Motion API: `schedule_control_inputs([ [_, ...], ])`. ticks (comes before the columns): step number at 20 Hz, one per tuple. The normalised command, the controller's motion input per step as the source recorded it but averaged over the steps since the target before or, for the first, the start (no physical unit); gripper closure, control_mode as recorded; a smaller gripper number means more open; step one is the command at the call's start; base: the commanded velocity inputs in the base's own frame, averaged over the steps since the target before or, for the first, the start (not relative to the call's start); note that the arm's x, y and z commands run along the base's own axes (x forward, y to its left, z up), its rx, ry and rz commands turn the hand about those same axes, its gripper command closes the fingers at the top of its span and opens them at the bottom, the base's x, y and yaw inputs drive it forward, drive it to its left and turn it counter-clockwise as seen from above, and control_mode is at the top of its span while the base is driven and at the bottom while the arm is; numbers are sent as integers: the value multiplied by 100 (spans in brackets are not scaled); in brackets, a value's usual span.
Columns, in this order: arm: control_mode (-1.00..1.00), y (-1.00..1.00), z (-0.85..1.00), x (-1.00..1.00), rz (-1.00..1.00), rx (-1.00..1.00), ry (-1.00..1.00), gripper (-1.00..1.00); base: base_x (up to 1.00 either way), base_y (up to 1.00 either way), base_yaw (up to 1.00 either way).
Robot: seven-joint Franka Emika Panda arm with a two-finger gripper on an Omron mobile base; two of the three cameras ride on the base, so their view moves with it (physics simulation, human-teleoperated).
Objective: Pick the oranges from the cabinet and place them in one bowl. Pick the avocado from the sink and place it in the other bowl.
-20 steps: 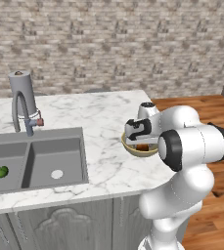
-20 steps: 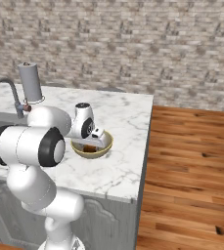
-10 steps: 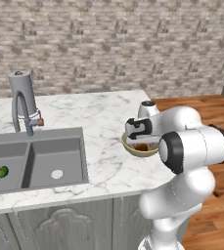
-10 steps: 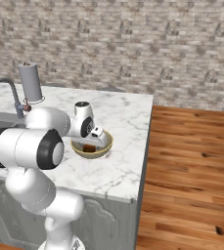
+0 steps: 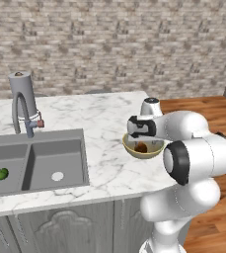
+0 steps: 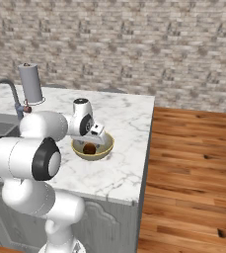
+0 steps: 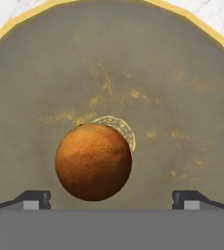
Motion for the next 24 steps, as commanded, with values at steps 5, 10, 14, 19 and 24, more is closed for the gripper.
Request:
schedule_control_inputs([
  [5,-100,0,31,-12,0,0,-4,-100,0,0,0],
  [10,-100,0,27,-20,0,1,-1,-100,0,0,0],
  [14,-100,0,27,-24,0,2,-2,-100,0,0,0],
  [19,-100,0,28,-22,0,4,-1,-100,0,0,0],
  [24,-100,0,28,-20,0,4,-1,-100,0,0,0],
])
